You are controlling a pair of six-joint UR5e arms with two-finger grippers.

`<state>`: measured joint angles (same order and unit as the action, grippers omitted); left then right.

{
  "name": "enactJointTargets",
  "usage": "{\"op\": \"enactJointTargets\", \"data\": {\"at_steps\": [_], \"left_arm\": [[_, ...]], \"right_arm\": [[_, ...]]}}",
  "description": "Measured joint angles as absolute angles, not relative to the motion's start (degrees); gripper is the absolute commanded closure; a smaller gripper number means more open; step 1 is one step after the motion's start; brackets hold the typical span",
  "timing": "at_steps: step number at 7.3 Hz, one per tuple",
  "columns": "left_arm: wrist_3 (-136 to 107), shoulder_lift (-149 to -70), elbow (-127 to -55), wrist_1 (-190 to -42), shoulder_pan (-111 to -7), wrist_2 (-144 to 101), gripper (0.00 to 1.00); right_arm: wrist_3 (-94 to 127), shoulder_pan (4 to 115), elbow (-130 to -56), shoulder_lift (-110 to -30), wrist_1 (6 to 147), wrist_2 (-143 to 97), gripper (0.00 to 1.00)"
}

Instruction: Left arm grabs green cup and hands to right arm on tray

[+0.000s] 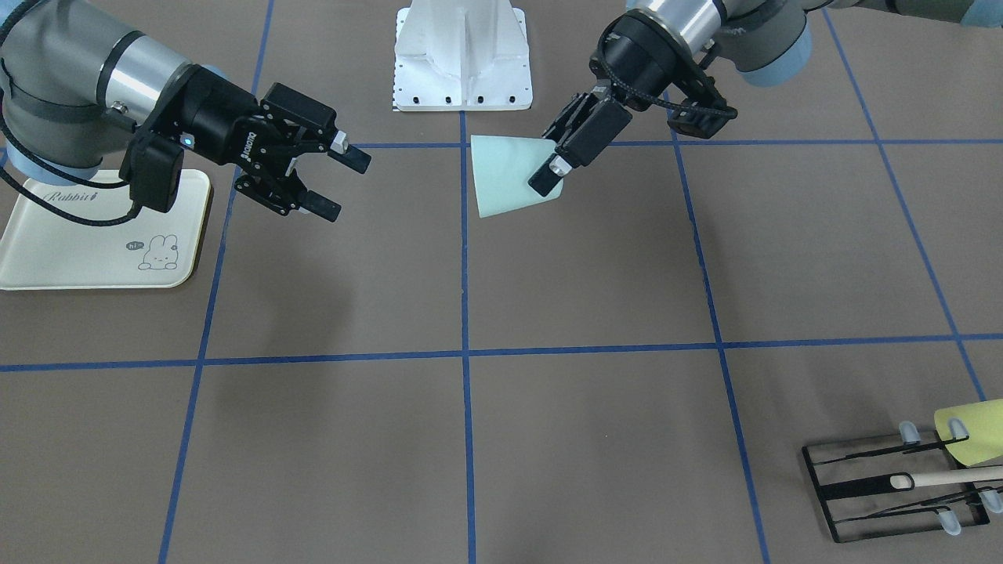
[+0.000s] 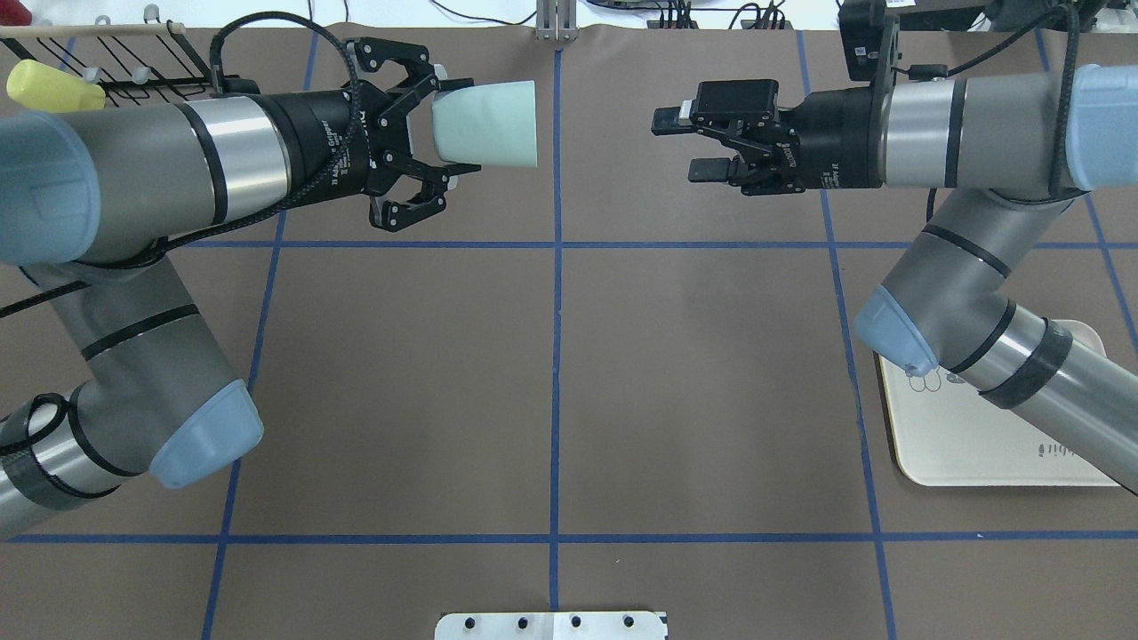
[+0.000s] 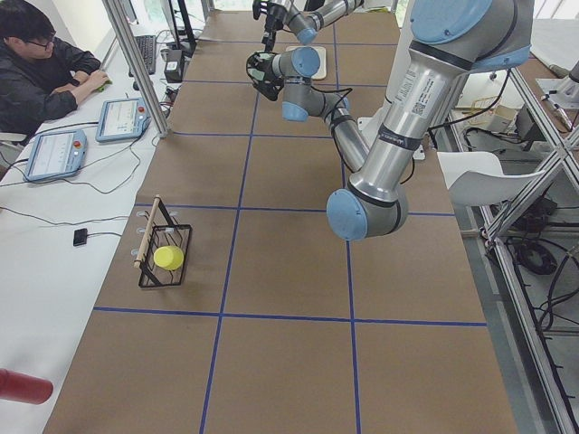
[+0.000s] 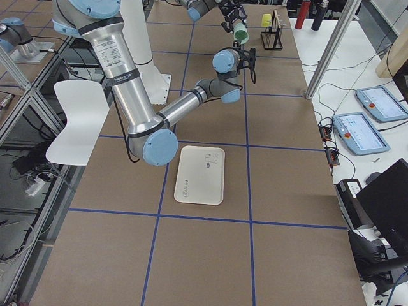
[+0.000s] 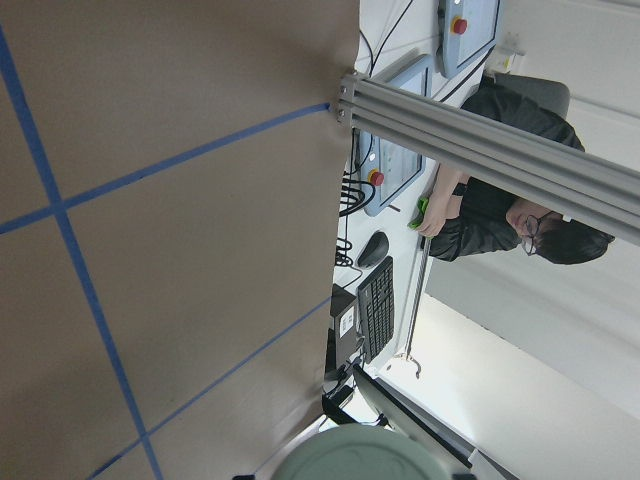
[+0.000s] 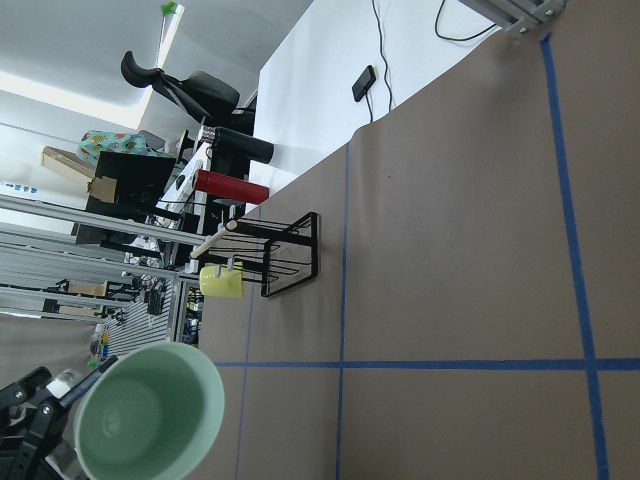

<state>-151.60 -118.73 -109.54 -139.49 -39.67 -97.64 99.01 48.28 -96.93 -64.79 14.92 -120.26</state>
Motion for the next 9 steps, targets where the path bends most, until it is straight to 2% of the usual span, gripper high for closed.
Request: {"op": "enactJointTargets", "data": {"at_steps": [5,9], "left_arm": [[-153.87,-121.08,-109.35,-140.93,-39.55,-102.93,0.63],[-156.17,-121.93,-109.06,-140.98,-39.44,-103.01,0.63]], "right_arm": [[98.63,46.81,-97.6,-63.83,14.08,-128.45,0.03],[98.56,45.82,-97.92,-62.53,14.06,-128.61,0.09]]}}
